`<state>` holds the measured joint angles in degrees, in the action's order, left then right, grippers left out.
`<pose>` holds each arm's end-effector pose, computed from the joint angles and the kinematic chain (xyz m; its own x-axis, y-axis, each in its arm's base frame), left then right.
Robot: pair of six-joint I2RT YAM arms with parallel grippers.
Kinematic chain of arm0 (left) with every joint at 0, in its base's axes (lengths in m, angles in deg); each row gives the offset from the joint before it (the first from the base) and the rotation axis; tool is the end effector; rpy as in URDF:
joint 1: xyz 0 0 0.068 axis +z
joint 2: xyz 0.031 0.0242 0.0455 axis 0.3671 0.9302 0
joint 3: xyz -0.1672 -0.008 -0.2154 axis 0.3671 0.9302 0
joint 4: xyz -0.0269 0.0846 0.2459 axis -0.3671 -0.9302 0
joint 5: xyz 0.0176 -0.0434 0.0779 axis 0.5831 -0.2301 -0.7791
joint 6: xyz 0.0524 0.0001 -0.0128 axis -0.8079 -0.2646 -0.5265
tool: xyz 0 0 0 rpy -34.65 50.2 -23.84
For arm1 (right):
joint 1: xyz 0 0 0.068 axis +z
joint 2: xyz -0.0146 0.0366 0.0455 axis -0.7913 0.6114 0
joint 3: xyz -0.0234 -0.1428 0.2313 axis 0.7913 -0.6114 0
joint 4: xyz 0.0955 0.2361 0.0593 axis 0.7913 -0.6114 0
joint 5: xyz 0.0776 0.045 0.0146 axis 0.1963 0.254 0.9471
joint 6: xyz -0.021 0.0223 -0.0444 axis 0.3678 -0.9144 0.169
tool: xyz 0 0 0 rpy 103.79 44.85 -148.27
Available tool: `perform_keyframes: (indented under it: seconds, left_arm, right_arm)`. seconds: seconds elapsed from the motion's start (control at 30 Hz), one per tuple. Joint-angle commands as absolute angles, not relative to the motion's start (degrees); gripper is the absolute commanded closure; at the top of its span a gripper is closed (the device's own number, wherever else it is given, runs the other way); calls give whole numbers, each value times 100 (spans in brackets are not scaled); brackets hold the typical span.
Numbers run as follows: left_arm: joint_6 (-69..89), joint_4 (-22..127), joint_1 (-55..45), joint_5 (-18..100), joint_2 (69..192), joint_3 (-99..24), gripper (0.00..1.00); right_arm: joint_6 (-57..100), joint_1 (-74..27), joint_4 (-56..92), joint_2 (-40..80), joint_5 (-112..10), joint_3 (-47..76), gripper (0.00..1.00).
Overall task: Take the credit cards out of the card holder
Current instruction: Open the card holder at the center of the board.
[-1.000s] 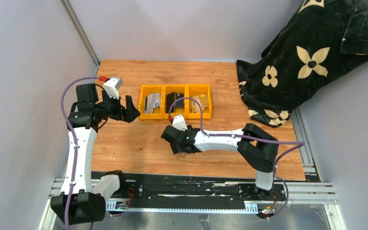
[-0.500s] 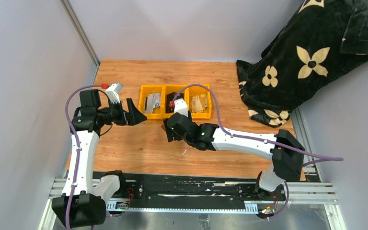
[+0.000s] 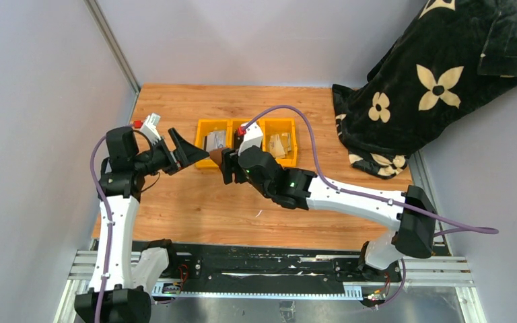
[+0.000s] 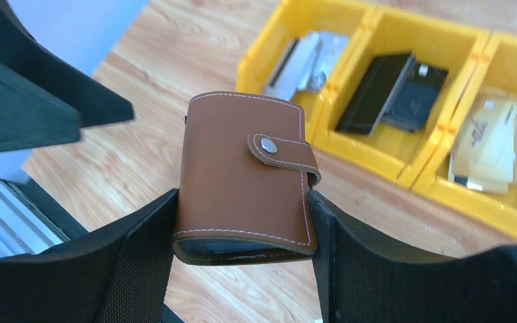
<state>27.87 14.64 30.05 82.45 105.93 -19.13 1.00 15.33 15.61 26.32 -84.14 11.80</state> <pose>0.1802 -0.0005 0.3357 -0.7360 -0.4343 -0.5194 0.1946 0.5990 -0.7767 0.1520 0.3286 0.3411 -0.4107 0.0838 -0.9079 -0.5459 0.7749 0.3185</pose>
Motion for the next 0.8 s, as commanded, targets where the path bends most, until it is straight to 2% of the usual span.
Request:
perform_keyframes:
  seconds: [0.0, 0.17, 0.3, 0.53, 0.63, 0.77]
  left_arm:
    - [4389, 2167, 3041, 7979, 10173, -1756, 0]
    - [5226, 2609, 3041, 7749, 9947, -1646, 3]
    - [5511, 2633, 3041, 7635, 9913, -1666, 16]
    - [5621, 2648, 3041, 7521, 9874, -1655, 47]
    - [5719, 2719, 3041, 7462, 9826, -1635, 66]
    - [5549, 2620, 3041, 7493, 9836, -1721, 90]
  right_arm:
    - [567, 1785, 2397, 2430, -9026, 1548, 31]
    - [1067, 2053, 3060, 2541, -9396, 1674, 32]
    - [1435, 2242, 3366, 2784, -9545, 1913, 32]
    - [1776, 2510, 3740, 3008, -9562, 2085, 32]
    - [1827, 2576, 3702, 3111, -9493, 2148, 31]
    - [1882, 2578, 3425, 3233, -9372, 2231, 22]
